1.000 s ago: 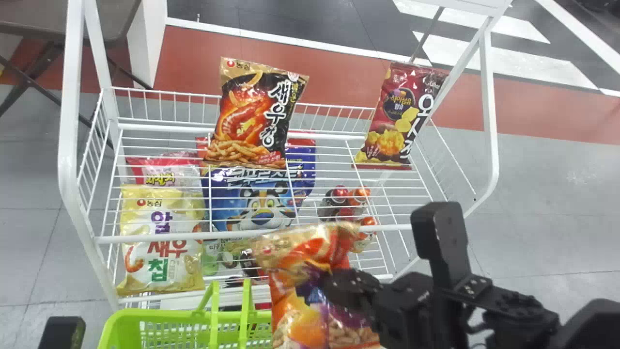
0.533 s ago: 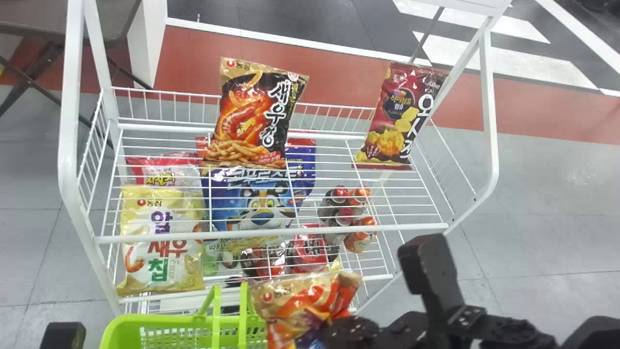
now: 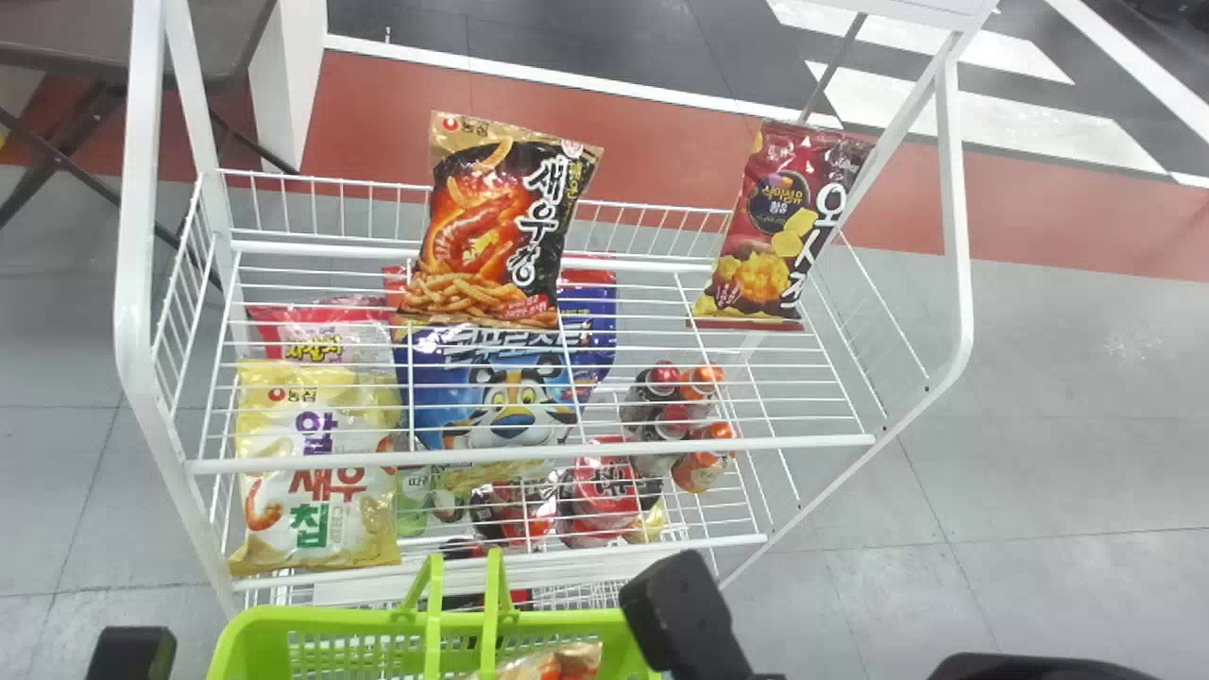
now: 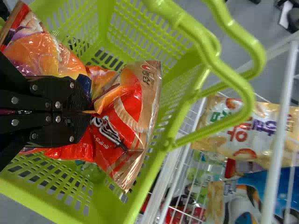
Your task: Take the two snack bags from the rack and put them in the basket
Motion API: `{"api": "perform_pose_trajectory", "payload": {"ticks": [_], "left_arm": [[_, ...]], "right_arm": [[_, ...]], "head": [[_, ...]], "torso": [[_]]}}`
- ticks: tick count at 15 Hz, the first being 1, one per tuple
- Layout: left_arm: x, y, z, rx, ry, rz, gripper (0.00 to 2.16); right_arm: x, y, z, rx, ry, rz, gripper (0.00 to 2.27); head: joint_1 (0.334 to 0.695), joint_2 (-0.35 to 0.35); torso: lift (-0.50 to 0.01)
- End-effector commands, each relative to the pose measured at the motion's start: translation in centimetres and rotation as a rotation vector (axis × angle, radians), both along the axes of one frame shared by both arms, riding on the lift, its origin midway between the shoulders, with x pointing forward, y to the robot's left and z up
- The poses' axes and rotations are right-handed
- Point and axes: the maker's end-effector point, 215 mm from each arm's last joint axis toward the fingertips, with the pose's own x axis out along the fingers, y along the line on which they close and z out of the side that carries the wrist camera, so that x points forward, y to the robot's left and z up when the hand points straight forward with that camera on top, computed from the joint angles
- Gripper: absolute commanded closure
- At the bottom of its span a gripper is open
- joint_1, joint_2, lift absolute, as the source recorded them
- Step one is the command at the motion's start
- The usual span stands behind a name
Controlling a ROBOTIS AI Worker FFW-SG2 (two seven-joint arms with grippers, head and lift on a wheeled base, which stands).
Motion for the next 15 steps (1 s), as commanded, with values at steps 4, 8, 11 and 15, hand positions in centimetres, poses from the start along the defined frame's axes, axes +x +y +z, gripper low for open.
{"api": "perform_pose_trajectory", "payload": {"ticks": [4,8,11,15], "left_arm": [[-0.2,-0.1,0.2,-0.001,-0.003,-0.003,1.77],[0.2,0.2,0.0,0.006,-0.006,0.004,1.77],[0.7,0.1,0.1,0.013,-0.021,0.004,1.77],[0.9,0.5,-0.1,0.015,-0.019,0.013,1.77]], "right_arm": [[-1.4,0.9,-3.9,-0.037,0.073,0.028,0.61],[1.6,-0.4,-2.3,-0.012,0.005,-0.017,0.04],[5.7,-1.3,-0.3,0.019,-0.116,-0.06,0.05],[11.9,-1.9,5.1,0.113,-0.342,-0.142,0.05]], "head": [[0.695,-0.35],[0.695,-0.35],[0.695,-0.35],[0.695,-0.35]], "torso": [[-0.011],[-0.011],[-0.011],[-0.011]]}}
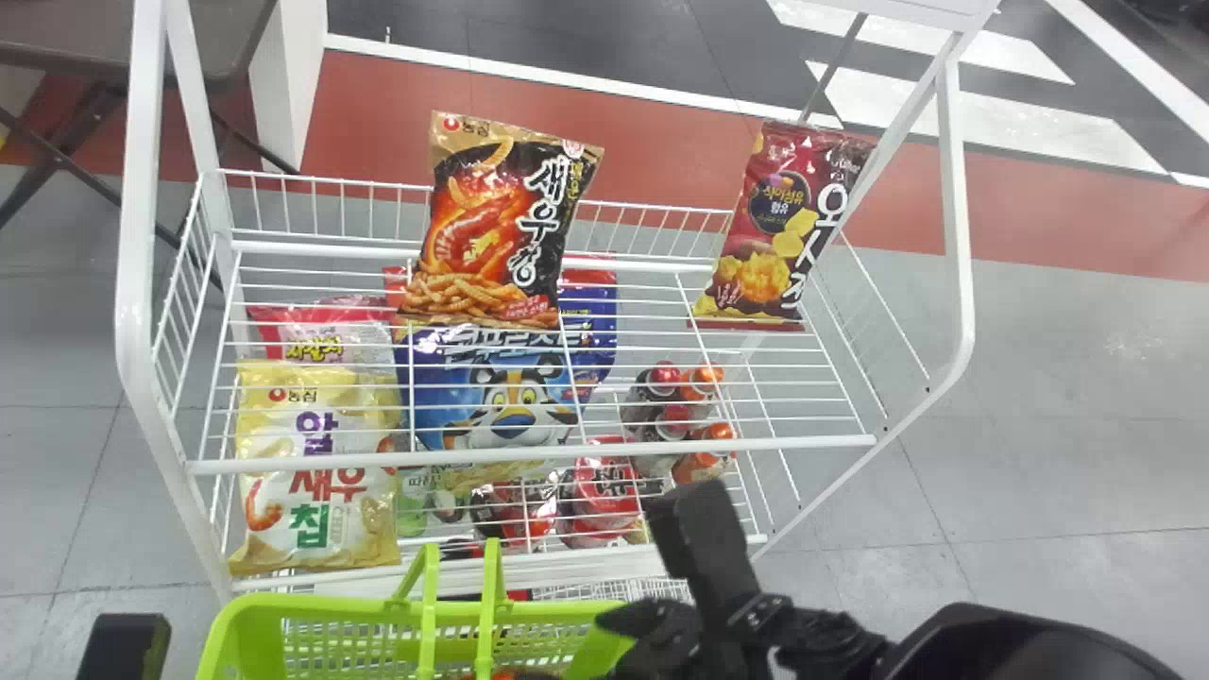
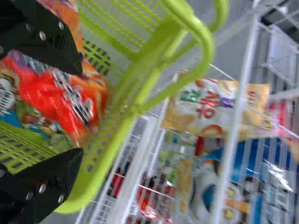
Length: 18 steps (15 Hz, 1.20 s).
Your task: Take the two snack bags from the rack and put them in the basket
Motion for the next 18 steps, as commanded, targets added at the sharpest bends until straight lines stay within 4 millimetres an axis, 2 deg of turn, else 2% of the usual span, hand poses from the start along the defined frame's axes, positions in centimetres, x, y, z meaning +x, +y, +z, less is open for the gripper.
{"api": "perform_pose_trajectory", "payload": {"ticks": [1,2,3,5,7,11,12,14,15,18], "left_arm": [[0.1,0.2,-0.1,0.0,0.002,0.005,1.77],[0.1,0.3,-0.1,0.0,0.005,0.008,1.77],[0.2,0.3,-0.2,-0.004,0.004,0.011,1.77],[0.2,0.3,-0.1,-0.007,0.002,0.014,1.77],[0.2,0.3,-0.2,-0.013,-0.001,0.021,1.77],[0.1,0.4,-0.7,-0.025,0.013,0.034,1.77],[0.1,0.4,-0.8,-0.027,0.016,0.036,1.77],[0.3,0.5,-1.1,-0.026,0.014,0.043,1.77],[0.4,0.5,-1.2,-0.027,0.012,0.045,1.77],[0.3,0.6,-1.5,-0.039,0.027,0.052,1.77]], "right_arm": [[4.9,0.1,5.4,0.086,-0.232,-0.059,0.06],[6.9,0.3,8.5,0.127,-0.357,-0.077,0.06],[7.5,0.3,9.5,0.142,-0.396,-0.092,0.07],[8.2,0.1,10.7,0.161,-0.468,-0.131,0.07],[8.0,-0.1,11.7,0.183,-0.543,-0.179,0.06],[5.7,-2.0,13.9,0.22,-0.697,-0.293,0.09],[4.6,-2.6,14.2,0.226,-0.726,-0.321,0.1],[2.5,-3.2,14.9,0.236,-0.774,-0.351,0.1],[1.7,-3.4,14.4,0.235,-0.763,-0.361,0.1],[0.3,-3.6,16.3,0.236,-0.833,-0.36,0.1]], "head": [[0.695,-0.35],[0.695,-0.35],[0.695,-0.35],[0.695,-0.35],[0.695,-0.35],[0.695,-0.35],[0.695,-0.35],[0.695,-0.35],[0.695,-0.35],[0.695,-0.35]], "torso": [[-0.011],[-0.011],[-0.011],[-0.011],[-0.011],[-0.011],[-0.011],[-0.011],[-0.011],[-0.011]]}}
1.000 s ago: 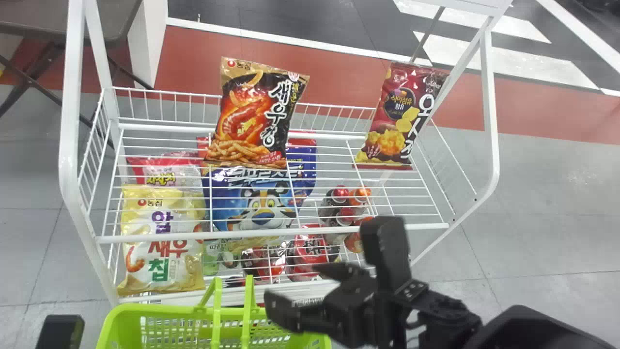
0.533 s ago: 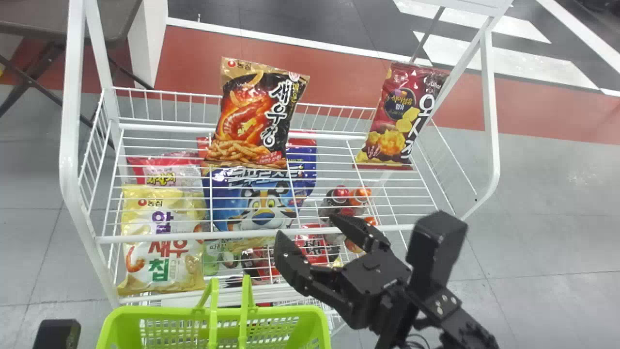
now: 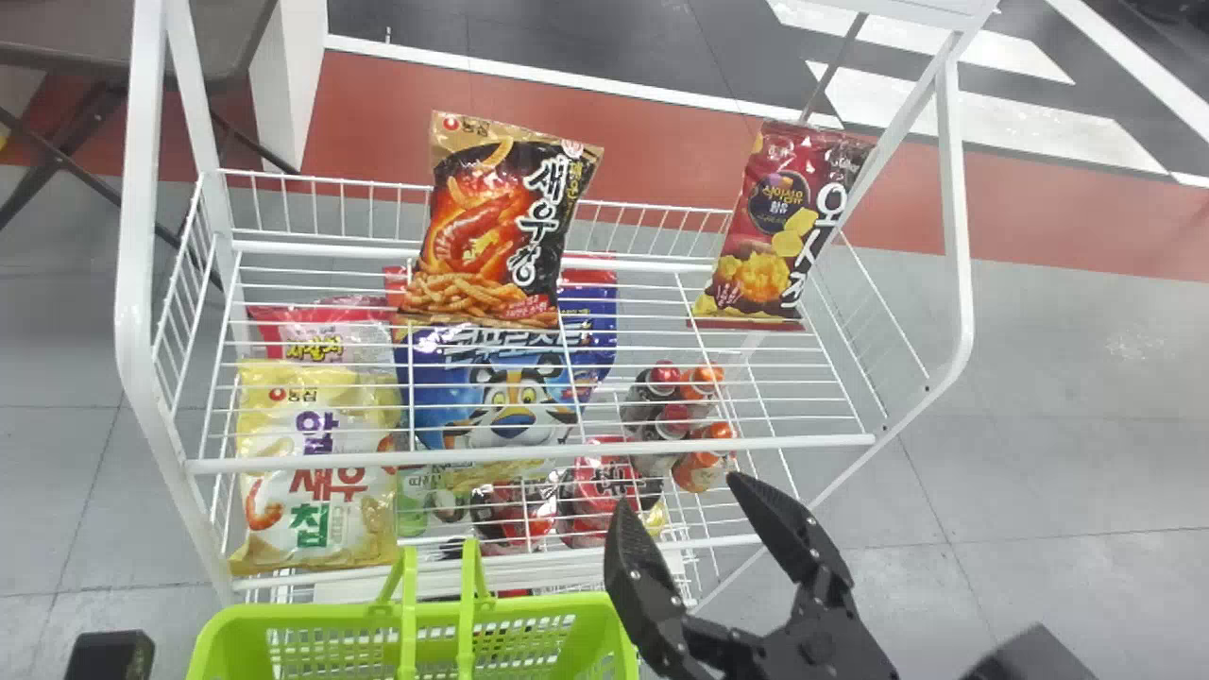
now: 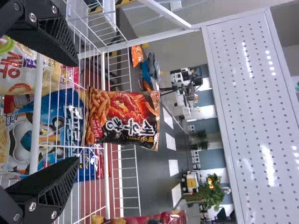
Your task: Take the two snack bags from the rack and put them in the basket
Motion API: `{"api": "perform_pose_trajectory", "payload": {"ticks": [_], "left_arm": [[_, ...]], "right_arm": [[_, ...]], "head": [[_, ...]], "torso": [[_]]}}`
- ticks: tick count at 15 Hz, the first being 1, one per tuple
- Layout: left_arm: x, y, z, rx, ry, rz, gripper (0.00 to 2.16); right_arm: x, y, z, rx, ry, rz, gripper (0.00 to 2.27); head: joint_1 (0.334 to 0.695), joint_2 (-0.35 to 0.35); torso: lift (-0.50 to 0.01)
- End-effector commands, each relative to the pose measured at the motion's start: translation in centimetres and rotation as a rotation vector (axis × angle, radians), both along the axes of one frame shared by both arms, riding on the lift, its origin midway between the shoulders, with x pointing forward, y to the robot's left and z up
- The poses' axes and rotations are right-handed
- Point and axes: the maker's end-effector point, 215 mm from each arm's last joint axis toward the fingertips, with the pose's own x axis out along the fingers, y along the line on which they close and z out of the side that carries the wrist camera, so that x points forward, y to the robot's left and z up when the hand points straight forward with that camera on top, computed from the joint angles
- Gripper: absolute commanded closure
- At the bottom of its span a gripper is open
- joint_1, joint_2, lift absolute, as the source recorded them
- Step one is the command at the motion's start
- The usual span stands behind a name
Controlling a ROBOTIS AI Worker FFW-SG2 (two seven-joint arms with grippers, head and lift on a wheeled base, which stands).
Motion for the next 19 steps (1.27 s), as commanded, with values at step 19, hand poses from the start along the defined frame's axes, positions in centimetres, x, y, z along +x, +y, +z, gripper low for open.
{"api": "perform_pose_trajectory", "payload": {"ticks": [19], "left_arm": [[0.08,0.71,-0.03,-0.015,0.008,0.022,1.77]], "right_arm": [[-0.64,0.21,2.16,-0.041,-0.083,-0.028,0.1]], "head": [[0.695,-0.35]], "torso": [[-0.011]]}}
